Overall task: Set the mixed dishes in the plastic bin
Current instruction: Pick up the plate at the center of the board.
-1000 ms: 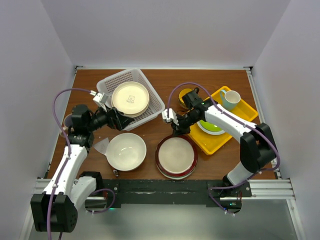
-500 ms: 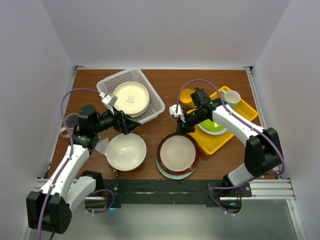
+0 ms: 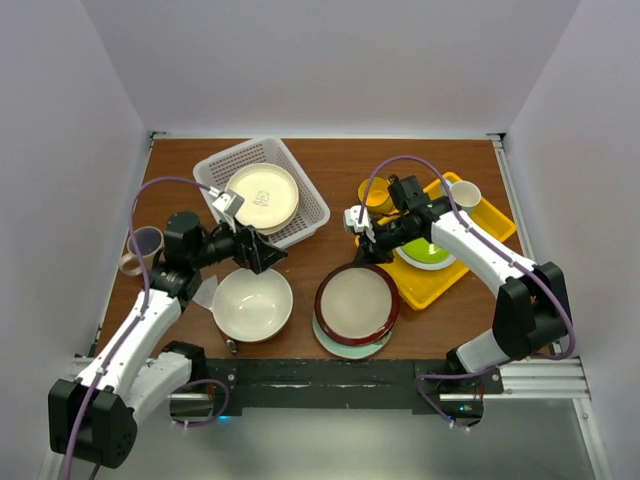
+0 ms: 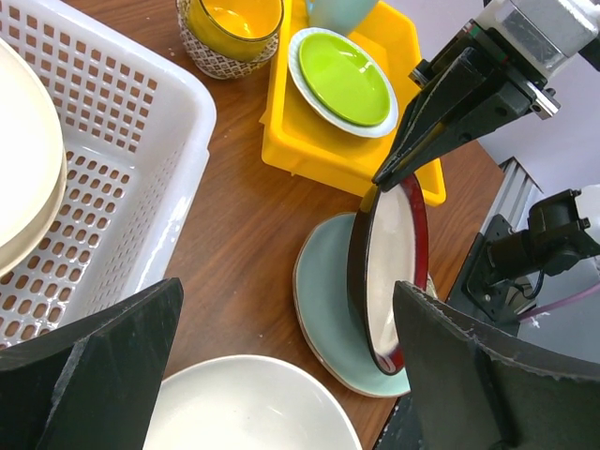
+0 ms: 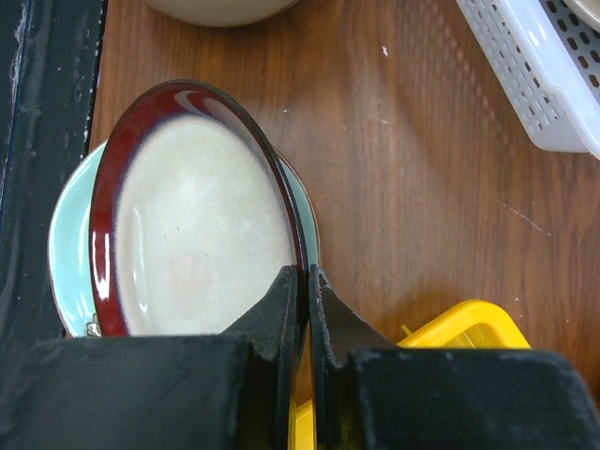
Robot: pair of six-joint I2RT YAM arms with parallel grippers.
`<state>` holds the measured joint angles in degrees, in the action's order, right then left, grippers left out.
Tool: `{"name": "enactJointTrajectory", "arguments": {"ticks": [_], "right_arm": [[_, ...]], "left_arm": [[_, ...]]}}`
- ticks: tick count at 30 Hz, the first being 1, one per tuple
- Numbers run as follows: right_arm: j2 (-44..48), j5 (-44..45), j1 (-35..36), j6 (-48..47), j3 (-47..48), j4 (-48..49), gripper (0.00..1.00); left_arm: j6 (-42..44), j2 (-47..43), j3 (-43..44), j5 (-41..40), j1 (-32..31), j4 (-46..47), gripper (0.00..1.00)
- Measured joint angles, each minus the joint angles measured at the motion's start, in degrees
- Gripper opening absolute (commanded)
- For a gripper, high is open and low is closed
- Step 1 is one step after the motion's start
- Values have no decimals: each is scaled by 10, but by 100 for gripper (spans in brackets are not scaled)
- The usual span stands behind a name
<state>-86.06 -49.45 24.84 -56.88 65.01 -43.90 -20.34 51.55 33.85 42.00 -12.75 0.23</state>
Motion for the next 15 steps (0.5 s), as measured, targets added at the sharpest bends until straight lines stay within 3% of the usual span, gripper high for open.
{"name": "enactJointTrajectory", "arguments": {"ticks": [15], "right_arm": [[0, -13, -9, -1, -5, 2, 0]], "left_arm": [[1, 0, 0, -6, -32, -4, 99]]}}
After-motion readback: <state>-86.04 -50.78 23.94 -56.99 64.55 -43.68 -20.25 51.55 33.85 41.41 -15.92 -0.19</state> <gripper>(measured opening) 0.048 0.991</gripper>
